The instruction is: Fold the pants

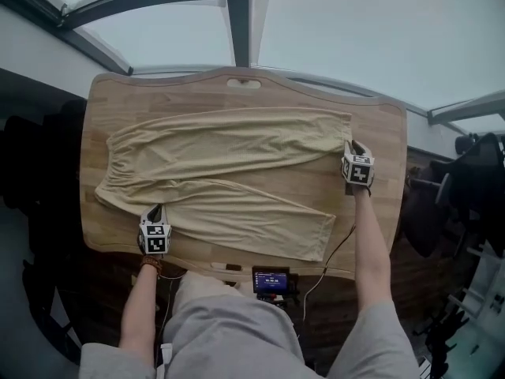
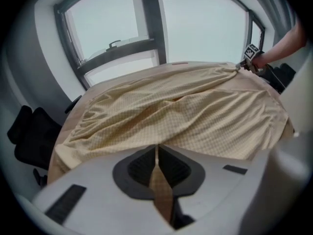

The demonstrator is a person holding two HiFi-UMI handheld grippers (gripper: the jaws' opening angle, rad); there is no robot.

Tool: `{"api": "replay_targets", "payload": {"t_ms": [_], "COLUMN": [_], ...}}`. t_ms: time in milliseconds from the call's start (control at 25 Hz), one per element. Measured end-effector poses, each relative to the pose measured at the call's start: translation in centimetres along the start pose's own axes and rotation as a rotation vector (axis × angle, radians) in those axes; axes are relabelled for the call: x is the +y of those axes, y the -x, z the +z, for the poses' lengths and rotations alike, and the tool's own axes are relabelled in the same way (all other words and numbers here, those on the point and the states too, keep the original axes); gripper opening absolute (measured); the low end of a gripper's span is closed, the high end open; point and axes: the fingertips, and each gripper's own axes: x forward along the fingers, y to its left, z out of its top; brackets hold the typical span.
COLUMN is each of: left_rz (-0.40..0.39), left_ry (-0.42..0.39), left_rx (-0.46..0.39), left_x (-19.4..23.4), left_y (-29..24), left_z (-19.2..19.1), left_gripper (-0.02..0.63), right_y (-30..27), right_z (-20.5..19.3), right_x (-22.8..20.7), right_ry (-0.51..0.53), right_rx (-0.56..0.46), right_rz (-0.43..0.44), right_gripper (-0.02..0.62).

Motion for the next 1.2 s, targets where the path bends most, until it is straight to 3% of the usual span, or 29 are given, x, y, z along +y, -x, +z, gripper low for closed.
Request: {"api": "replay_targets", "payload": {"t_ms": [80,160,200,280,320,440,520,600,840,1040,1200], "left_rz": [0.0,-0.011,-0.029,-0.093,-0.134,-0.235,-0.254,-0.233,-0.169,-0.167,-0.112], "left_ry": [0.02,0.033,0.03,-0.028,-0.094,-0.354,-0.49,-0.575,-0.641,-0.774,-0.888], "left_rx": [0.021,0.005,-0.023,-0.082,-0.104,-0.129,-0.111,-0.073,-0.023,-0.047,-0.032], "left_x": [-0.2,-0.6,-1.1,-2.7,-3.8,-7.0,-7.5,-6.1,-1.0,1.6,6.4], "left_y": [0.7,1.5,2.1,3.3,4.1,5.7,5.9,5.8,5.8,6.0,5.0], "left_z": [-1.4,-1.9,-1.5,-0.3,0.3,0.4,-1.1,-3.2,-5.7,-6.0,-6.3], "left_gripper": [0.009,0.009,0.009,0.013,0.026,0.051,0.066,0.098,0.126,0.13,0.16], "right_y": [1.4,4.3,6.2,10.5,12.6,18.6,21.3,22.5,22.1,22.1,23.1], "right_z": [2.9,3.9,3.4,-0.1,-3.0,-12.7,-18.9,-22.0,-19.4,-19.7,-19.9], "right_x": [-1.4,-0.2,1.2,4.7,6.5,12.2,14.9,17.7,27.3,35.4,40.1], "right_ry": [-0.212,-0.348,-0.341,-0.204,-0.076,0.361,0.495,0.524,0.521,0.632,0.74], "right_rx": [-0.116,-0.204,-0.23,-0.257,-0.248,-0.123,-0.02,0.022,-0.053,-0.038,-0.011], "right_rz": [0.0,0.127,0.208,0.326,0.36,0.439,0.499,0.549,0.676,0.757,0.786], "right_gripper": [0.064,0.067,0.068,0.067,0.068,0.071,0.083,0.084,0.092,0.107,0.156]}}
